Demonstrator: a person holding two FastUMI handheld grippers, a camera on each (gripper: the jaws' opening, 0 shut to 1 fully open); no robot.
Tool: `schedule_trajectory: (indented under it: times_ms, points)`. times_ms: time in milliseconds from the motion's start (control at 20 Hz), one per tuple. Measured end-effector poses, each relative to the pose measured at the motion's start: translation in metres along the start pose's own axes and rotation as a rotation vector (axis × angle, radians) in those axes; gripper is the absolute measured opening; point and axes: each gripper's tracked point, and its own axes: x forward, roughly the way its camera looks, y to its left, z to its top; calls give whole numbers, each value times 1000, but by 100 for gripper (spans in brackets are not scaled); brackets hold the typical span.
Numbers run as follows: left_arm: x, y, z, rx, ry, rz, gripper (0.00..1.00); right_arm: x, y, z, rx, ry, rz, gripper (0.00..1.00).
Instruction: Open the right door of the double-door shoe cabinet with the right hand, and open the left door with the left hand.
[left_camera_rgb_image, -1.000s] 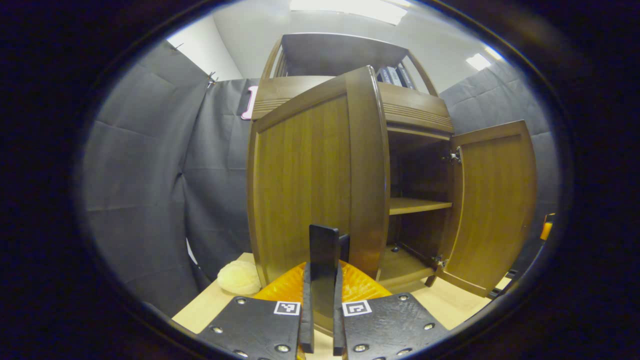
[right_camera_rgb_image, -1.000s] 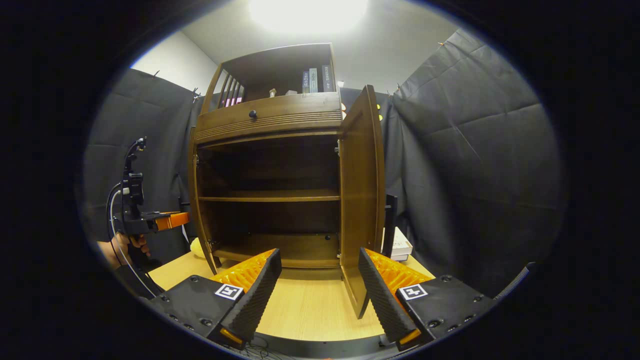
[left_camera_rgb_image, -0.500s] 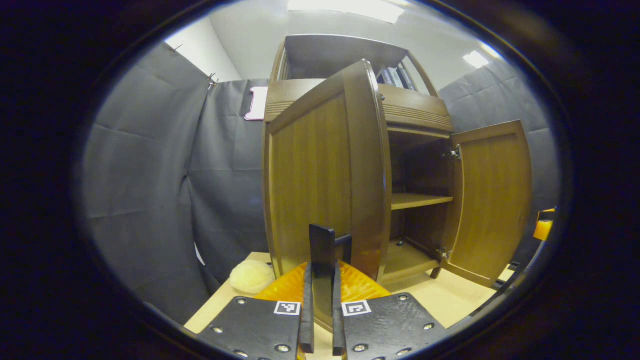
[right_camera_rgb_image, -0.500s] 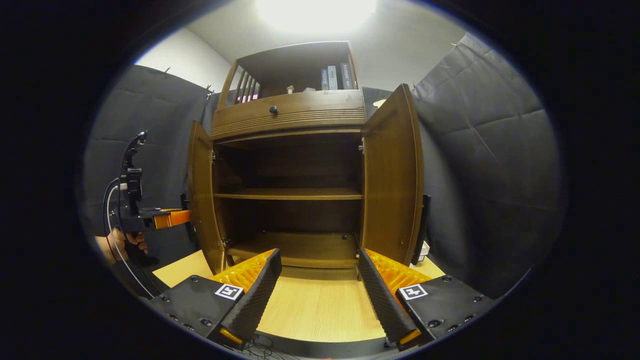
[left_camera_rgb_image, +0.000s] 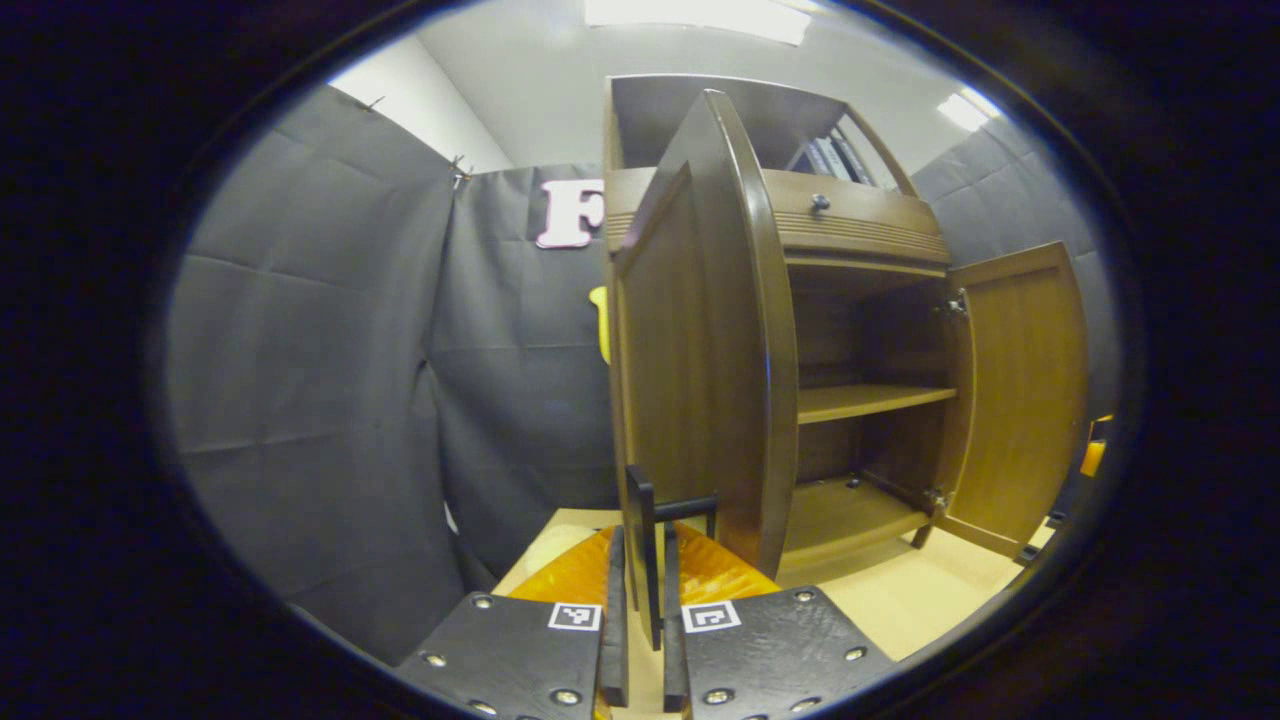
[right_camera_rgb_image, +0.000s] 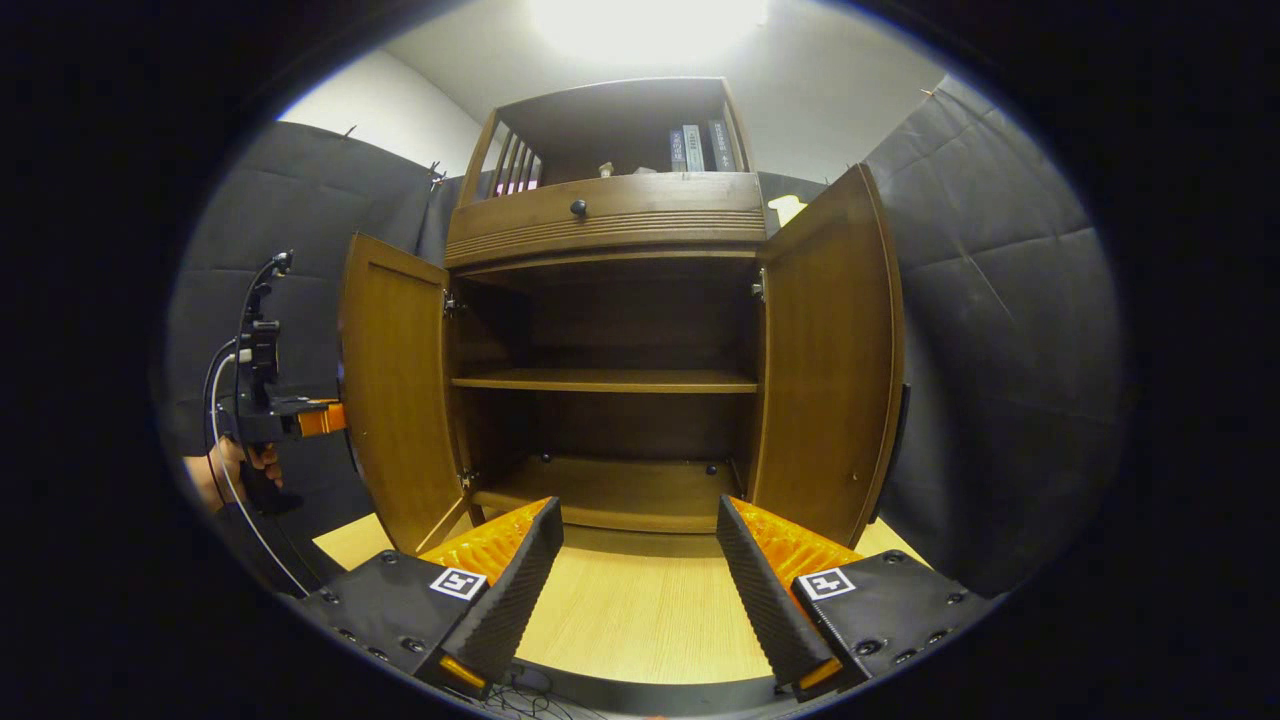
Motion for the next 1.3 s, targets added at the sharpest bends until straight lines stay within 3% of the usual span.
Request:
schedule_trajectory:
  times_ms: [500,800,1000,1300]
  points:
    - [1,42,-6,-15,1,5,17,14,35,9,-11,-16,34,99]
    - [-37,73,-19,-15,13,75,16,12,37,16,2,-36,35,97]
    - [-64,66,-7,-20,-8,76,16,9,27,29,8,-59,14,96]
    - [-102,10,41,1,-75,36,16,-12,-4,55,0,-104,-72,96]
